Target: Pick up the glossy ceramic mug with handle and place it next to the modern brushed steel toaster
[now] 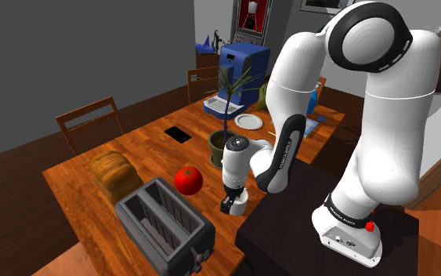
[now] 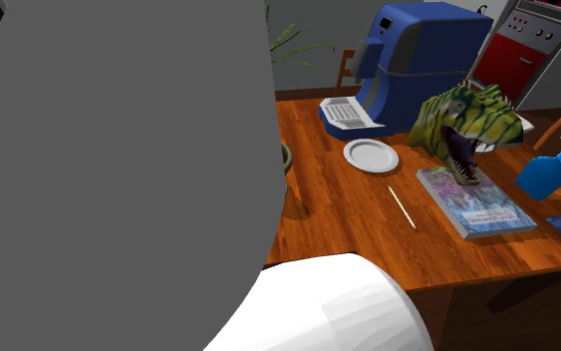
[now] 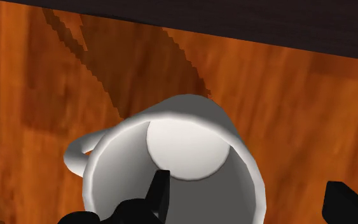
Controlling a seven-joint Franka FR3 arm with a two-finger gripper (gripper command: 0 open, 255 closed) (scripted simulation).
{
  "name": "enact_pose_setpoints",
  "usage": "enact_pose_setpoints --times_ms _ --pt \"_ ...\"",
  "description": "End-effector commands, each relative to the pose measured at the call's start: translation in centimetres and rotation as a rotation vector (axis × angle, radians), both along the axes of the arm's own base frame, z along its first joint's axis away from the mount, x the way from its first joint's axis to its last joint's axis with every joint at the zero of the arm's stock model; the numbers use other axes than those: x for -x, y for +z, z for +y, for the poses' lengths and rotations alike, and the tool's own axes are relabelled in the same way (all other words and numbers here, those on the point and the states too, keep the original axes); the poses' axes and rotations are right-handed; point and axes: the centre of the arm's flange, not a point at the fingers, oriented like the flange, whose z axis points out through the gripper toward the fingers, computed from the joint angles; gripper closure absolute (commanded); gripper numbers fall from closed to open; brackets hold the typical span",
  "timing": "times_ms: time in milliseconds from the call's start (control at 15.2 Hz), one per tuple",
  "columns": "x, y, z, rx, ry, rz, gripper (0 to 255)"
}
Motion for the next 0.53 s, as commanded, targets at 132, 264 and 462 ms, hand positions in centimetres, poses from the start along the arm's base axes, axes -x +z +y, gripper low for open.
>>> enact_pose_setpoints --times_ms 132,264,462 --pt "0.0 2.6 0.1 0.000 0.000 0.000 0" --pt "0.0 5.0 0.2 0.000 0.000 0.000 0" --pt "0.0 5.0 0.2 0.000 0.000 0.000 0"
